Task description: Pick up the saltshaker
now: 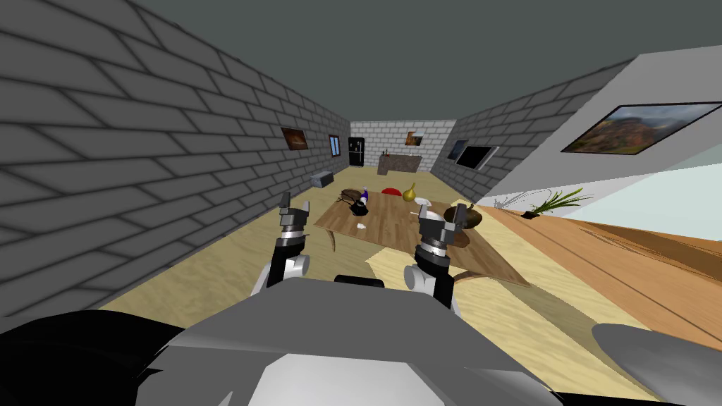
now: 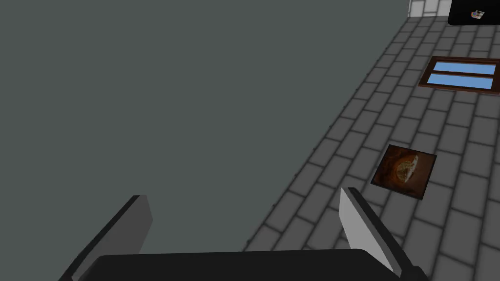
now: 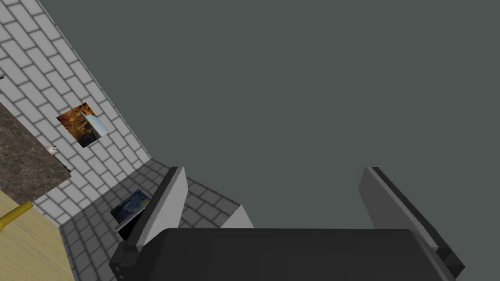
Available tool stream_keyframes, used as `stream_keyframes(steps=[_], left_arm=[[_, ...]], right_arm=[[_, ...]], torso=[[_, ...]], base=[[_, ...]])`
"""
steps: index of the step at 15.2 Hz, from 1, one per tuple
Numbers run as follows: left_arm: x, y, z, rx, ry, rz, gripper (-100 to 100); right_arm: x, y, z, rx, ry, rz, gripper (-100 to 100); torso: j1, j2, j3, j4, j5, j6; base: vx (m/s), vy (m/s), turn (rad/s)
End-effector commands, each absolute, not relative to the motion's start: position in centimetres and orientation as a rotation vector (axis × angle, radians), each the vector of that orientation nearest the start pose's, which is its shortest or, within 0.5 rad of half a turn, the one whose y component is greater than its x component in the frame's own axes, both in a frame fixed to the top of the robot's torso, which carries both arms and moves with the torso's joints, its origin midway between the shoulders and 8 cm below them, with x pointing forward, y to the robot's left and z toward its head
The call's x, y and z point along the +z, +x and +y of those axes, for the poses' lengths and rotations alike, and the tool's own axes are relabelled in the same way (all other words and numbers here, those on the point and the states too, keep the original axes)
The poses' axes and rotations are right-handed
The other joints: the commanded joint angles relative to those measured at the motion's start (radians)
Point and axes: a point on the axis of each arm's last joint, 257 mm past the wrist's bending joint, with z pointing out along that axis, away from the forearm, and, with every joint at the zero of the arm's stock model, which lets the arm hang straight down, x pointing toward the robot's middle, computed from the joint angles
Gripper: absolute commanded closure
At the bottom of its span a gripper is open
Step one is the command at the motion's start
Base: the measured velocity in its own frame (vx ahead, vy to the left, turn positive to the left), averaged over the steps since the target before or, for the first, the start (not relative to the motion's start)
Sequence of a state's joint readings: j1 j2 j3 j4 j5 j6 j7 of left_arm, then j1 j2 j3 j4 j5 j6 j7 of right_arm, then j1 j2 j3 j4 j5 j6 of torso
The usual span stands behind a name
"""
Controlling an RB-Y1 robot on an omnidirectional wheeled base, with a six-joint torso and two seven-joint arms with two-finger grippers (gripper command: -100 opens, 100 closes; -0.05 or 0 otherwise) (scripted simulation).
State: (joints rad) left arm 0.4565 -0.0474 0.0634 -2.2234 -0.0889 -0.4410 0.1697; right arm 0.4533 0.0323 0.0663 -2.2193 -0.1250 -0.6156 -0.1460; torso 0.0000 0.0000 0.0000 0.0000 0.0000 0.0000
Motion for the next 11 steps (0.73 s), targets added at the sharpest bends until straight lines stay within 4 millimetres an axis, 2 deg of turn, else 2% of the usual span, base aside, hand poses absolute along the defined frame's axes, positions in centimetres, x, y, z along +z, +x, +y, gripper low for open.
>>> stream_keyframes(steps=[1,7,11], left_arm=[[-0.2,37.0,29.3,-1.334,-0.746,0.67,-100],[-1.9,38.7,28.8,-1.328,-0.738,0.781,-100],[-4.7,41.3,29.0,-1.309,-0.784,0.89,-100]], right_arm=[[3.3,34.0,-27.3,1.611,0.736,0.388,0],[3.3,34.0,-27.3,1.611,0.736,0.388,0],[3.3,34.0,-27.3,1.611,0.736,0.388,0]], torso=[[0.0,0.0,0.0,0.0,0.0,0.0],[0.0,-0.001,-0.001,0.0,0.0,0.0],[-0.001,-0.002,-0.001,0.0,0.0,0.0]], base=[[0.003,-0.003,-0.01],[0.009,-0.008,-0.014],[0.017,-0.016,-0.03]])
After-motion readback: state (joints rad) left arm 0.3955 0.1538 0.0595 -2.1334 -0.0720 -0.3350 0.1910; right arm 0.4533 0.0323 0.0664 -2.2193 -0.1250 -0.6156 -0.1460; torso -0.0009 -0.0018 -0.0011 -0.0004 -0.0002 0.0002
